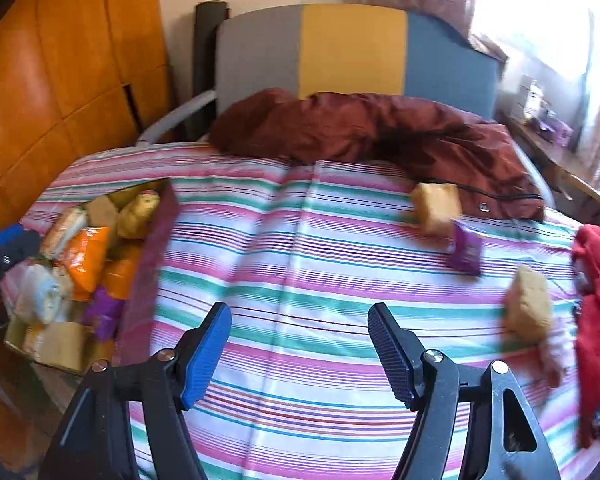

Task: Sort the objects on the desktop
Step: 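Move both grippers back over the remaining items on the bed, then grasp the pink striped sock with the right gripper while the left grasps a purple packet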

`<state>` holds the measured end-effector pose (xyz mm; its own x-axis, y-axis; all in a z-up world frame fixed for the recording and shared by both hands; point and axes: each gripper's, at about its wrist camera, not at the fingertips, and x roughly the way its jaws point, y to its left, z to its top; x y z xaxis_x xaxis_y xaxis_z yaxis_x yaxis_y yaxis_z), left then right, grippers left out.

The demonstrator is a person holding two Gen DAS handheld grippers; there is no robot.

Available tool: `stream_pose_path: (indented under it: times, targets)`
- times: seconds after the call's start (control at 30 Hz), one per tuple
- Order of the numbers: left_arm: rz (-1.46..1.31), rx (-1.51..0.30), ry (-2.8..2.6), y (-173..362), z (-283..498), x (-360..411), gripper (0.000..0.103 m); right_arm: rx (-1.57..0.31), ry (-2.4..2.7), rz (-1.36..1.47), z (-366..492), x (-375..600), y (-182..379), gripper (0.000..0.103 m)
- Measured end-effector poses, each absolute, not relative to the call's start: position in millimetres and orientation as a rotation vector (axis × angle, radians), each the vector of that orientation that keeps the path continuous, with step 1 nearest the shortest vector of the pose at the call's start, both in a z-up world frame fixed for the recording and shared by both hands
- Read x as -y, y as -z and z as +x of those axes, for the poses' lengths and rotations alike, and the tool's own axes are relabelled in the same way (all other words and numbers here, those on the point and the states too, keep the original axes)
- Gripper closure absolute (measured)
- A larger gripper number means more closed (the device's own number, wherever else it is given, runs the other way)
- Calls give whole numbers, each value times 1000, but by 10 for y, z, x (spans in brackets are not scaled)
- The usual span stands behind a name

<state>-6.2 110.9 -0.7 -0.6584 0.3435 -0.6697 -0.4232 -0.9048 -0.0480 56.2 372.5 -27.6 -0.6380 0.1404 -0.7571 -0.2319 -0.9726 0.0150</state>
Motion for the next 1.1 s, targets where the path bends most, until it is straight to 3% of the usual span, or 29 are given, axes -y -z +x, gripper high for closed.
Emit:
stream_pose_path:
  times: [0.53, 0.87, 1.1]
  targets:
    - [-993, -292, -2324, 119, 55, -1932, 25, -395, -2325, -1137, 1252, -5321, 330, 31]
    - [-1030, -318, -2188, 205, 63, -2431, 25, -352, -2155, -1223, 1439, -6060, 633, 33]
    - [-1077, -312, -2095, 265, -43, -2896, 25, -441, -2206, -1180, 1434, -6181, 732, 33]
